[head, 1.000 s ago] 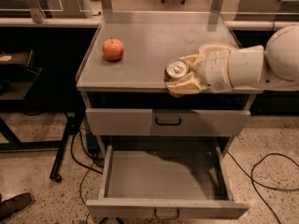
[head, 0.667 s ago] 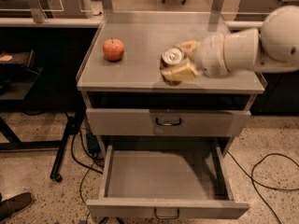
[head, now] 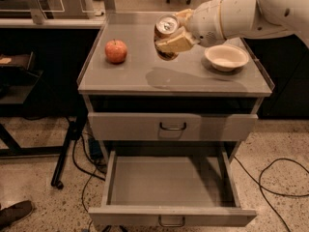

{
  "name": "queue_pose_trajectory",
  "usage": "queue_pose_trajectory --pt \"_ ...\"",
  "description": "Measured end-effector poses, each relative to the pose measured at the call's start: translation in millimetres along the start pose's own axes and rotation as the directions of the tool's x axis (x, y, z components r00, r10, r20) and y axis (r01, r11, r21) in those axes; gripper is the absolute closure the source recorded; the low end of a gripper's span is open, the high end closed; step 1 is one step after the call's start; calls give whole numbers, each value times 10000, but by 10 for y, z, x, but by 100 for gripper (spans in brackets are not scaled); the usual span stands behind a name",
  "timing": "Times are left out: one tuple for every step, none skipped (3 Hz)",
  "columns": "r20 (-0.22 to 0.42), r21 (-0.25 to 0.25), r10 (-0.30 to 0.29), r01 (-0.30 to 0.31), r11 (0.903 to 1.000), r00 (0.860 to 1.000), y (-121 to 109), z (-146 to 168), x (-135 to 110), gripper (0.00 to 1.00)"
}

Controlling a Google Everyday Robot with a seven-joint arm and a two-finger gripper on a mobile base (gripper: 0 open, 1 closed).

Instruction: Pick orange can from middle drawer and place on counter

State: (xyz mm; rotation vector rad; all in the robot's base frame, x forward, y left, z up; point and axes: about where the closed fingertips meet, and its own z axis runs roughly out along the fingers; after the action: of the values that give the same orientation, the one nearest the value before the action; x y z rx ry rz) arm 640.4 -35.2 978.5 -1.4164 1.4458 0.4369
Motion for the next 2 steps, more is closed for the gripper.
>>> queue_pose_trajectory --pt "30 -138 124 -124 9998 9999 -51 65 8 100" --pt "-250 -454 594 -605 9971 9979 -304 276 179 100"
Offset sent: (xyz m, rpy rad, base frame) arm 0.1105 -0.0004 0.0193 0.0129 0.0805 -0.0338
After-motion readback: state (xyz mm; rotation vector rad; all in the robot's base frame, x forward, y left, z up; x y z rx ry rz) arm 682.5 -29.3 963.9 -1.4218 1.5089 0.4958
